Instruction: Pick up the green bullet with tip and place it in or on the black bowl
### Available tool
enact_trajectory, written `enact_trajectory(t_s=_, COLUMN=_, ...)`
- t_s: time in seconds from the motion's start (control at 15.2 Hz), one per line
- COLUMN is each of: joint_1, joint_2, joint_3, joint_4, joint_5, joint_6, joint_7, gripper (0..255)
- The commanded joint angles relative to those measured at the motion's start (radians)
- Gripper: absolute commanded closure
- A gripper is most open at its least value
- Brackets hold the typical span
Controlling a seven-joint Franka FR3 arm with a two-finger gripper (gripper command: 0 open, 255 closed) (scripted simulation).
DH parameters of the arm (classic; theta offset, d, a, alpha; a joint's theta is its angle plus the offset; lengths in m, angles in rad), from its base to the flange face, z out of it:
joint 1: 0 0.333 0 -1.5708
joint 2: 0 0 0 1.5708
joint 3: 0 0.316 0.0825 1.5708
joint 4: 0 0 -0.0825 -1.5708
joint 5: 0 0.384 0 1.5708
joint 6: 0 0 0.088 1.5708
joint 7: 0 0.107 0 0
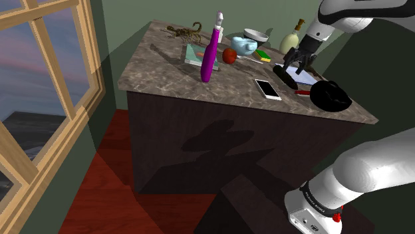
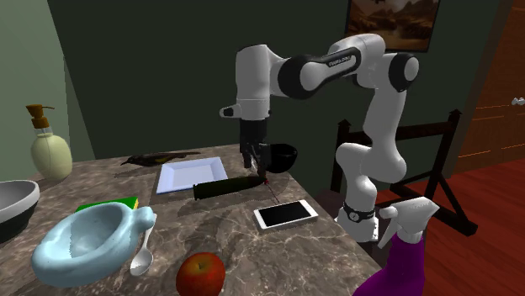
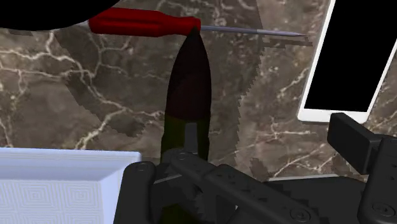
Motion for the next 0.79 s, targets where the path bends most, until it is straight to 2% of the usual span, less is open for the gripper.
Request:
enact_trajectory(t_s=0.0, joint_1=-0.019, joint_2=0.060, joint_3=-0.035, joint_4=0.050, joint_5=0.016, joint_6=0.010, joint_7=-0.007, gripper=0)
enact_trajectory(t_s=0.2, joint_1=-0.044, joint_2=0.134, joint_3=-0.078, joint_4=0.113, joint_5=0.045, joint_6=0.018, joint_7=-0.013, gripper=0)
enact_trajectory(t_s=0.73, joint_1=-0.042, joint_2=0.151, joint_3=-0.078, joint_4=0.028, joint_5=0.052, joint_6=0.119, joint_7=-0.018, gripper=0)
